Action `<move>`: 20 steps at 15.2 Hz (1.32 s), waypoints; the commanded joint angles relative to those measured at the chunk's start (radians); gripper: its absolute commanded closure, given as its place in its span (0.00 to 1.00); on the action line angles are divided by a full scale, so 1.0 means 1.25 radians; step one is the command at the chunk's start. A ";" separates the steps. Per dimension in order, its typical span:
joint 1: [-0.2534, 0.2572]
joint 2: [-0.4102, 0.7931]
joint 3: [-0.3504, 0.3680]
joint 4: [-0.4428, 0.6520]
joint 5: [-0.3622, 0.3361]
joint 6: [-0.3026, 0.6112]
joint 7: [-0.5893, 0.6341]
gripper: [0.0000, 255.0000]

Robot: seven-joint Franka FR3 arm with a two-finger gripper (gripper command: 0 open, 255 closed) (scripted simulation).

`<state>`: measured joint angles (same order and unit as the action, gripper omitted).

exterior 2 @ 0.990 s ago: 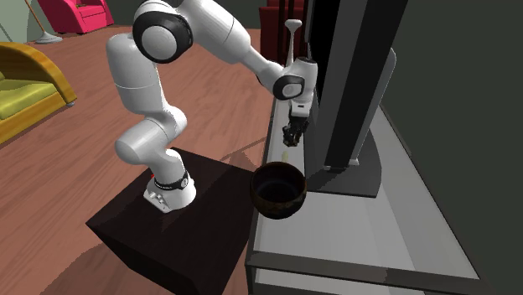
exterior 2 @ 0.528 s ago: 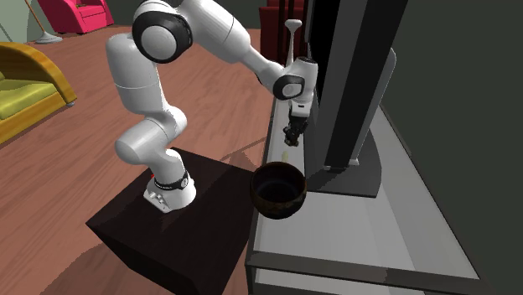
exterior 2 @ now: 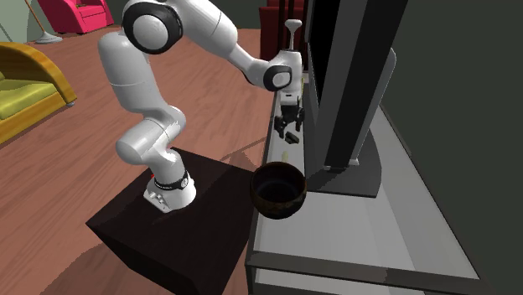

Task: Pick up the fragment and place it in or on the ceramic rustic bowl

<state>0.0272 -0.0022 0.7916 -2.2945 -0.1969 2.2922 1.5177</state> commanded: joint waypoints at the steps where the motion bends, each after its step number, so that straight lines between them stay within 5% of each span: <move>1: 0.001 0.014 0.001 -0.008 -0.024 0.017 0.024 0.00; 5: 0.001 0.062 -0.007 -0.020 -0.081 0.057 0.064 0.00; 13: 0.001 0.062 -0.007 -0.020 -0.081 0.057 0.064 0.00; 14: 0.001 0.062 -0.007 -0.020 -0.081 0.057 0.064 1.00; 20: 0.001 0.060 -0.007 -0.022 -0.079 0.058 0.063 1.00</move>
<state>0.0298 0.0714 0.7840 -2.3154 -0.2983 2.3686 1.5986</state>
